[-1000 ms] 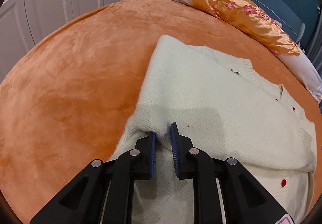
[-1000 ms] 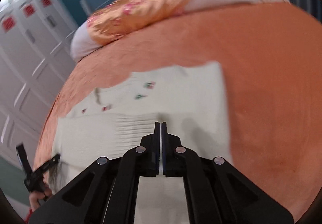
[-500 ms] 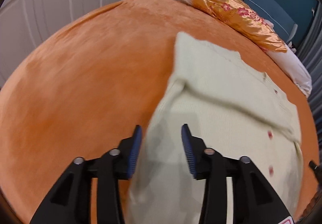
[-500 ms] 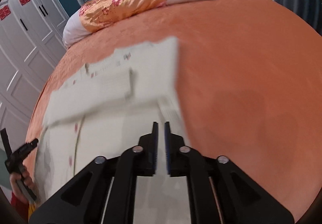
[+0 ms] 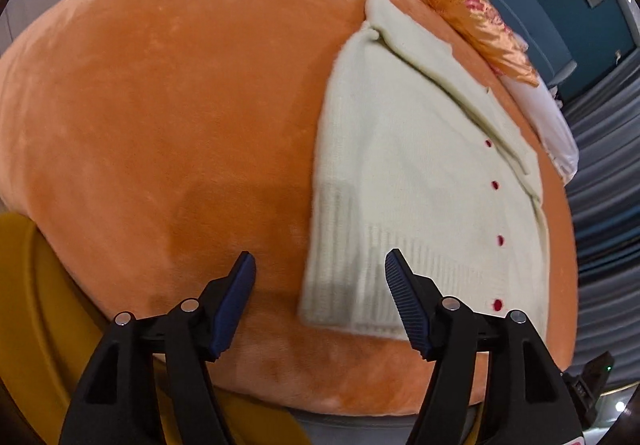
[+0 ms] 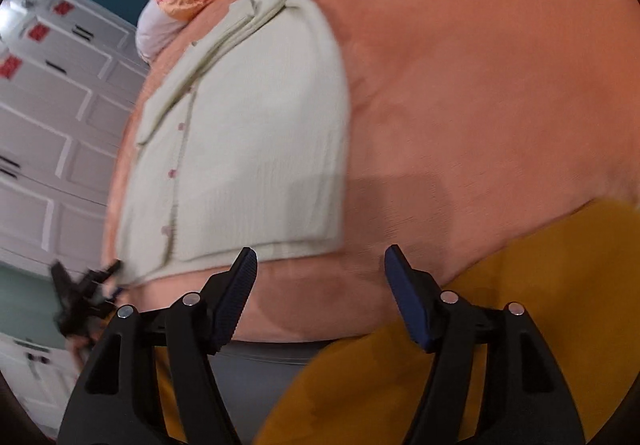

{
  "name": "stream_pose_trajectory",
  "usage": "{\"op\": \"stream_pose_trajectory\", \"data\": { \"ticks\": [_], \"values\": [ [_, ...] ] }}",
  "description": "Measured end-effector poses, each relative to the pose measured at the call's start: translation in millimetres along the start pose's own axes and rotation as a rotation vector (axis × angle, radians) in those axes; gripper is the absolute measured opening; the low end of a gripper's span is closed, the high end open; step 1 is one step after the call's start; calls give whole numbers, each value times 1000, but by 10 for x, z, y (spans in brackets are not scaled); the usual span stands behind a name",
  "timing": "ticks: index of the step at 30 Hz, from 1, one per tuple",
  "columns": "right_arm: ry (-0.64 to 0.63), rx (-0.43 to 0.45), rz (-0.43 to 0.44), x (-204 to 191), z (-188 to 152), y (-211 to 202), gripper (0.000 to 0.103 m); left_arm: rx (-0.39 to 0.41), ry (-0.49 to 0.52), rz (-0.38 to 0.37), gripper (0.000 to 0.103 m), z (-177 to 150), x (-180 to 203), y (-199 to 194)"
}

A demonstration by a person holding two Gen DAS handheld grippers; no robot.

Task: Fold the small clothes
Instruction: 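Grasp the ribbed hem of the folded cardigan with both tools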

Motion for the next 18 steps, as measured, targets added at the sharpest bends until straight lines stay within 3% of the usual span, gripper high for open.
{"op": "stream_pose_trajectory", "data": {
  "ticks": [9, 12, 13, 15, 16, 17, 18],
  "values": [
    [48, 41, 52, -216, -9, 248, 68, 8, -16, -48, 67, -2, 132, 59],
    [54, 60, 44, -243, 39, 298, 65, -3, -4, -58, 61, -15, 165, 75],
    [47, 61, 37, -248, 54, 310, 59, -6, 2, -52, 56, -7, 190, 96],
    [31, 65, 27, -260, 84, 321, 47, -17, 21, -47, 33, -5, 219, 121],
    [29, 67, 23, -257, 96, 320, 35, -24, 36, -40, 26, -10, 239, 124],
    [28, 67, 18, -257, 108, 313, 26, -31, 45, -39, 11, -14, 252, 121],
    [25, 71, 10, -249, 123, 294, 7, -32, 55, -36, 8, -5, 274, 105]
  ]
}}
Point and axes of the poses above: each gripper's, at about its wrist camera, not at the fingertips, and y roughly the way its jaws point, x to its right, z to its top, the point moved 9 cm from there along y, roughly the way its jaws point, and after that the axes turned 14 degrees about x, right-handed, at the moved point
